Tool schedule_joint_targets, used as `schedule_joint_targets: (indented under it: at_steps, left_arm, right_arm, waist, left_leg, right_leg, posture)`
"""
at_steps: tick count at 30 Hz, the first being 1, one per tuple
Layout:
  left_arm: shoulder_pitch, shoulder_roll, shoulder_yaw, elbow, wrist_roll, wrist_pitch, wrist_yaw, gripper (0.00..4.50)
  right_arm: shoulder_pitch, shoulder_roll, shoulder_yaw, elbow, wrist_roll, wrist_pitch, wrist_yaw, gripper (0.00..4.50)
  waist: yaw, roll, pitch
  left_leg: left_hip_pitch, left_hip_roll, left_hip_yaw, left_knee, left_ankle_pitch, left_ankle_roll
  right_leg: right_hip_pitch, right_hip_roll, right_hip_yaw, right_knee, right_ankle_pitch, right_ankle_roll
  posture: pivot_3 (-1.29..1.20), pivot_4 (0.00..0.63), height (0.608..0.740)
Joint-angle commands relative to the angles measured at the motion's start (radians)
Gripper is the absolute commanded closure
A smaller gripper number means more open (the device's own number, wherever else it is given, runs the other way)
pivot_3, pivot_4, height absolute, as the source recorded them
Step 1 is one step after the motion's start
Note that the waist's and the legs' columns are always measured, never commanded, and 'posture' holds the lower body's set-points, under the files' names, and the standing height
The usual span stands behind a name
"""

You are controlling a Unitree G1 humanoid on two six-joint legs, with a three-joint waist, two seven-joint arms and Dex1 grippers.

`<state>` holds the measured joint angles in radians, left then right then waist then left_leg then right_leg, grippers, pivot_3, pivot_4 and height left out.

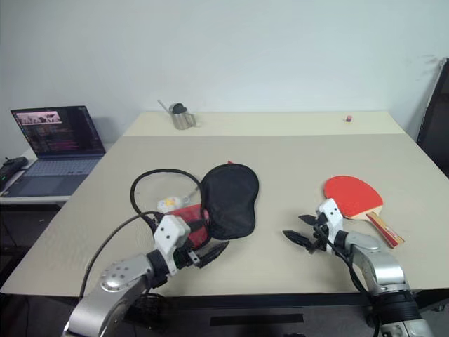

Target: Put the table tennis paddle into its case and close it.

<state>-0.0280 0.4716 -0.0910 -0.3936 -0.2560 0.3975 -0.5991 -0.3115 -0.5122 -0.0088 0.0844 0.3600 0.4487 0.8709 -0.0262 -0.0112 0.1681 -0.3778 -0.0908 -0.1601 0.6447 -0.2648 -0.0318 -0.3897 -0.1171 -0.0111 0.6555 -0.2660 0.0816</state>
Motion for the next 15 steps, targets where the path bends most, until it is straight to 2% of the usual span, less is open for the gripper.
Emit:
schedule_joint_targets:
  at_steps: [1, 10, 15]
  left_arm:
    - [-0.035, -0.011, -0.009, 0.019, 0.016, -0.046, -0.003, 0.12]
    - [-0.061, -0.028, -0.003, 0.093, 0.013, -0.105, -0.034, 0.12]
    - [-0.052, -0.026, 0.021, 0.08, -0.005, -0.111, -0.036, 0.12]
  right_arm:
    - [0.012, -0.025, -0.007, -0.044, 0.006, 0.011, 0.01, 0.03]
    - [0.01, -0.034, -0.057, -0.149, 0.064, 0.088, -0.024, 0.03]
    - [-0.002, -0.031, -0.034, -0.171, 0.08, 0.108, -0.01, 0.03]
  waist:
    - [0.001, 0.0, 0.0]
    - [0.003, 0.0, 0.0]
    - [0.004, 0.0, 0.0]
  left_leg:
    - [0.0, 0.0, 0.0, 0.0, 0.0, 0.0]
    - [0.0, 0.0, 0.0, 0.0, 0.0, 0.0]
    - [0.0, 0.0, 0.0, 0.0, 0.0, 0.0]
  right_leg:
    - [0.0, 0.0, 0.0, 0.0, 0.0, 0.0]
    - [0.0, 0.0, 0.0, 0.0, 0.0, 0.0]
    - [0.0, 0.0, 0.0, 0.0, 0.0, 0.0]
  posture:
    - [0.0, 0.15, 0.74]
    - [0.0, 0.15, 0.74]
    - [0.0, 0.15, 0.74]
